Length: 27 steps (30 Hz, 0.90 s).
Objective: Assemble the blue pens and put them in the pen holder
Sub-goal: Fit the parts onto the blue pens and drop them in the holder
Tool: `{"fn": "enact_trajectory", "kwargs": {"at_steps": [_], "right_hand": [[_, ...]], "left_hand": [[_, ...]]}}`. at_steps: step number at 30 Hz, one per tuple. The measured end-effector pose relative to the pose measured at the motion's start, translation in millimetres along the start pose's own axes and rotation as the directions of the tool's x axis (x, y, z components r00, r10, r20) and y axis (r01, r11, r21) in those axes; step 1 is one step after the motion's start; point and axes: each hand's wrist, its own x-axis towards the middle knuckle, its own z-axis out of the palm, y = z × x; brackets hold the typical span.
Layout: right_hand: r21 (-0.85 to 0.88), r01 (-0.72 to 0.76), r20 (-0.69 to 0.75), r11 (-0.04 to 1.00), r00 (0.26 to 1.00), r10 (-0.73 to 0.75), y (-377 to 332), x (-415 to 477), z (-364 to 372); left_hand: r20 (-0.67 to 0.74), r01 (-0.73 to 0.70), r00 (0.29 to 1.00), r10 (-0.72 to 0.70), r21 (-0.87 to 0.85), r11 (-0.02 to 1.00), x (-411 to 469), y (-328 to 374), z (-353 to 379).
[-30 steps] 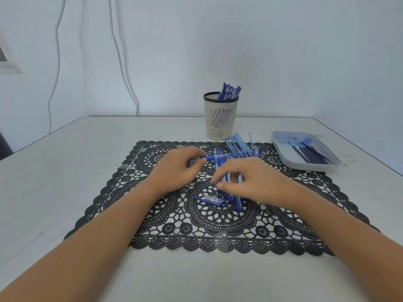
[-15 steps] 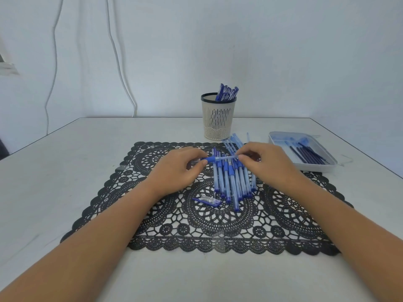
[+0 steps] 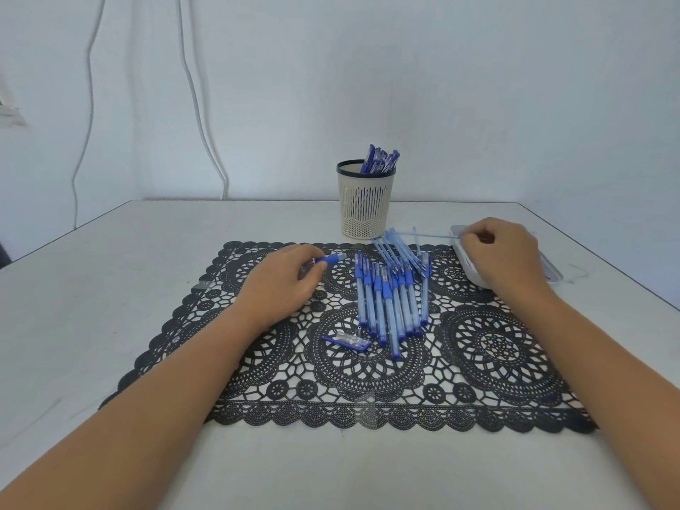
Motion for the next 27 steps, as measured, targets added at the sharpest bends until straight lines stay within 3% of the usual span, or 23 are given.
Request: {"fn": "enact_trajectory", "kwargs": {"at_steps": [4,9,12,15,18,21,24,27], "right_hand": [[-0.127,0.143,0.004,0.981,0.990,-0.144,7,-8,16],[-0.307,0.332,0.176,0.892,0.941,-0.290,10,-9,35],[-0.303,0.382,0.282,0.873,0.911,-0.301,14,-5,35],[-0.204,0.380,0.280,0.902,0.906,-0.318,16,0,26],[-0.194,0.252,0.173,0.948,0.960,-0.220,21,10,12],[-0.441,0.031,0.072,0.897,0.997,0.000,32,22,-1],[-0.620,-0.132,0.093,0.773,0.967,0.239,43,27,-7],[-0.571,-0.192,0.133,0.798,0.938,0.321,49,30,-4]], "left_hand": [[0.006,-0.018,1.000,0.018,0.003,1.000,-1,2,4],[0.045,-0.029,0.999,0.028,0.024,0.999,-1,4,5],[0.047,-0.035,0.998,0.034,0.033,0.999,-1,5,5],[0.049,-0.035,0.998,0.034,0.030,0.999,-1,5,5],[0.039,-0.035,0.999,0.034,0.014,0.999,-1,5,5],[0.039,-0.038,0.999,0.037,0.016,0.999,-1,6,5],[0.042,-0.039,0.998,0.038,0.022,0.999,-2,7,5],[0.041,-0.037,0.998,0.036,0.023,0.999,-2,6,5]]}}
